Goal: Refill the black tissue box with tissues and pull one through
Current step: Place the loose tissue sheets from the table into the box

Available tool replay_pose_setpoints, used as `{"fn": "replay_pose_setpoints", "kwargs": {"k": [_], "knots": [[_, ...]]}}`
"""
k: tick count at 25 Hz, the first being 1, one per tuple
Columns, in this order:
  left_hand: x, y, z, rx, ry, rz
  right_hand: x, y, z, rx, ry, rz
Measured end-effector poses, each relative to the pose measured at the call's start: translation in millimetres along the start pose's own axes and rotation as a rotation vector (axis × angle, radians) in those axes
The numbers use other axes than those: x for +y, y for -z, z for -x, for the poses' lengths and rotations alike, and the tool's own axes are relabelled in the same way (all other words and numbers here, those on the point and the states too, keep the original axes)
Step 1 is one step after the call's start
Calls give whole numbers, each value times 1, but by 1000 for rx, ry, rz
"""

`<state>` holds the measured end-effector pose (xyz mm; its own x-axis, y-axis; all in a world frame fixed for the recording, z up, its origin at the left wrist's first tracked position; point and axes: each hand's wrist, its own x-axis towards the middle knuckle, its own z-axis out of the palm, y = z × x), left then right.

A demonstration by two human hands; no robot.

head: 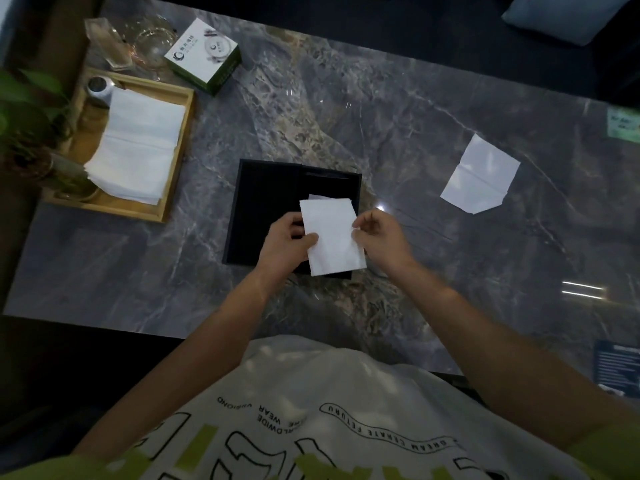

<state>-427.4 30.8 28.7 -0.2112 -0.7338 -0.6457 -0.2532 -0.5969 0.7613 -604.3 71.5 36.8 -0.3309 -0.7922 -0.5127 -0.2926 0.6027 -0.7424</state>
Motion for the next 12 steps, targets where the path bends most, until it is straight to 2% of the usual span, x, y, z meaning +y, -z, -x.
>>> {"fn": "replay_pose_setpoints", "kwargs": {"k": [3, 7, 12], "knots": [[6, 0, -2, 130, -137, -230, -6, -6, -9, 12, 44, 139], [12, -11, -5, 103, -296, -380, -8, -11, -18, -10, 99, 300], [11, -24, -21, 7, -267, -678, -3, -16, -23, -75, 104, 467]]}}
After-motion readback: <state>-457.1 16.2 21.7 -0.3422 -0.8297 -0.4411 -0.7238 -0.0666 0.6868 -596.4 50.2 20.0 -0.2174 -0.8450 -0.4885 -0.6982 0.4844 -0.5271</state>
